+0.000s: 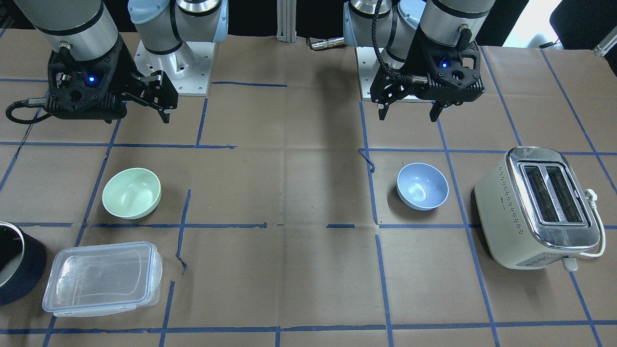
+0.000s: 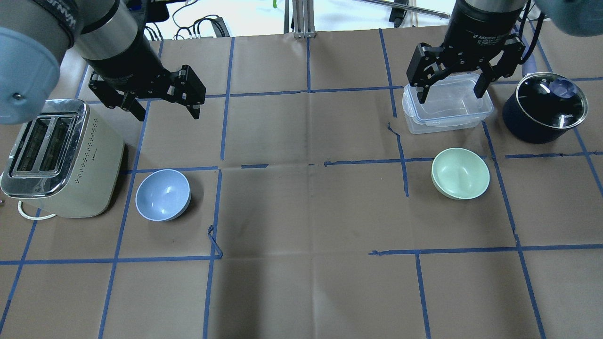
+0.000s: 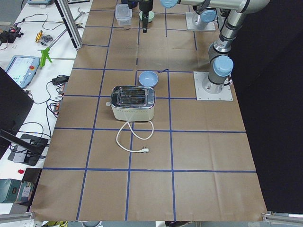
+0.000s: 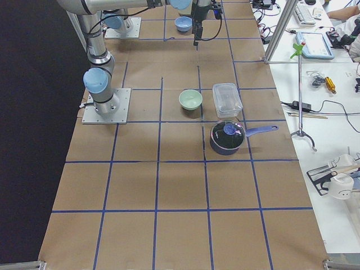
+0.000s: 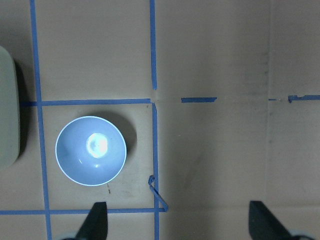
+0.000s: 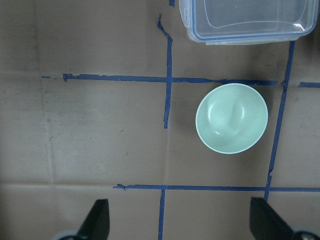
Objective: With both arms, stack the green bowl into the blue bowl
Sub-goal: 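Lower left gripper to light blue bowl while right gripper descends to green bowl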
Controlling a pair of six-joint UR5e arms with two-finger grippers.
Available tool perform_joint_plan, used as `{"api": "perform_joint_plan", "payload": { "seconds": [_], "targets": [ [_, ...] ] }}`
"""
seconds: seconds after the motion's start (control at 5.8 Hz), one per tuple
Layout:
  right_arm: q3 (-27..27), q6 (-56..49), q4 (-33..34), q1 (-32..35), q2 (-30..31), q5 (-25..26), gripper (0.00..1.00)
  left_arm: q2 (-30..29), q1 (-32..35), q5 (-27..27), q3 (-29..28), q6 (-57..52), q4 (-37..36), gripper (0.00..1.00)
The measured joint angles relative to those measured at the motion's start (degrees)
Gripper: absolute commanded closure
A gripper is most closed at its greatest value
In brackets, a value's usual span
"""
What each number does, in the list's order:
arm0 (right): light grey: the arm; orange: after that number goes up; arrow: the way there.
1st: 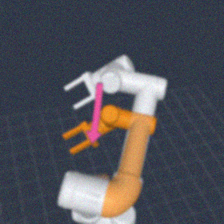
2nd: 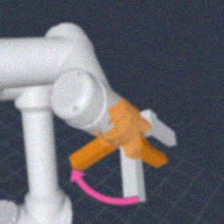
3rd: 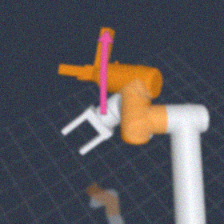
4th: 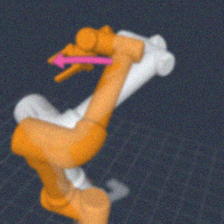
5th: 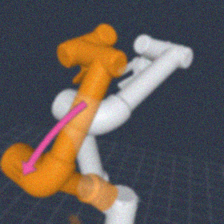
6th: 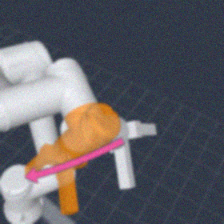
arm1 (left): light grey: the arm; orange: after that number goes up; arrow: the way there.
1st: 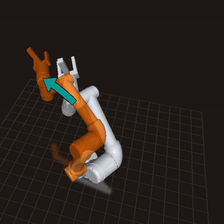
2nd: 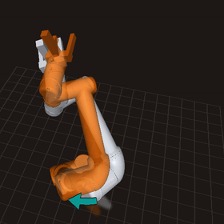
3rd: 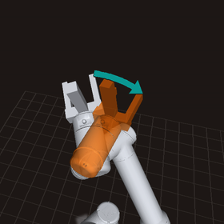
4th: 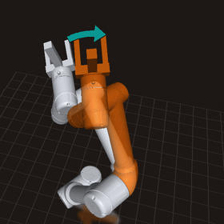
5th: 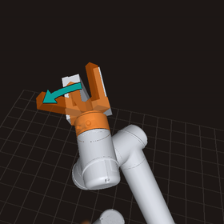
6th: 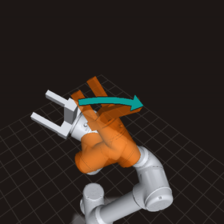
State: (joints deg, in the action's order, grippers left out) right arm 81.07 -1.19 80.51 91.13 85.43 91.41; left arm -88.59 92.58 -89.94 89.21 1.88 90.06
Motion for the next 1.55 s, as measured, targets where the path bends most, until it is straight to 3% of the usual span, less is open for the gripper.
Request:
{"api": "perform_joint_plan", "payload": {
  "seconds": [0.69, 1.21, 1.55],
  "targets": [
    [0.59, -0.64, 0.6, -1.85, -0.27, 0.05, 0.0, 0.0, -0.38, -0.25, 0.41, -0.66, -0.17, 0.02],
    [3.97, -12.71, 1.03, -13.6, -0.44, 0.13, 0.0, -1.07, -4.17, 0.09, 4.08, -4.05, -0.11, 0.02],
    [9.76, -22.99, 6.85, -21.34, -0.21, 0.45, 0.0, -2.44, -7.96, -0.32, 12.55, -9.19, -7.56, 0.03]
  ]
}}
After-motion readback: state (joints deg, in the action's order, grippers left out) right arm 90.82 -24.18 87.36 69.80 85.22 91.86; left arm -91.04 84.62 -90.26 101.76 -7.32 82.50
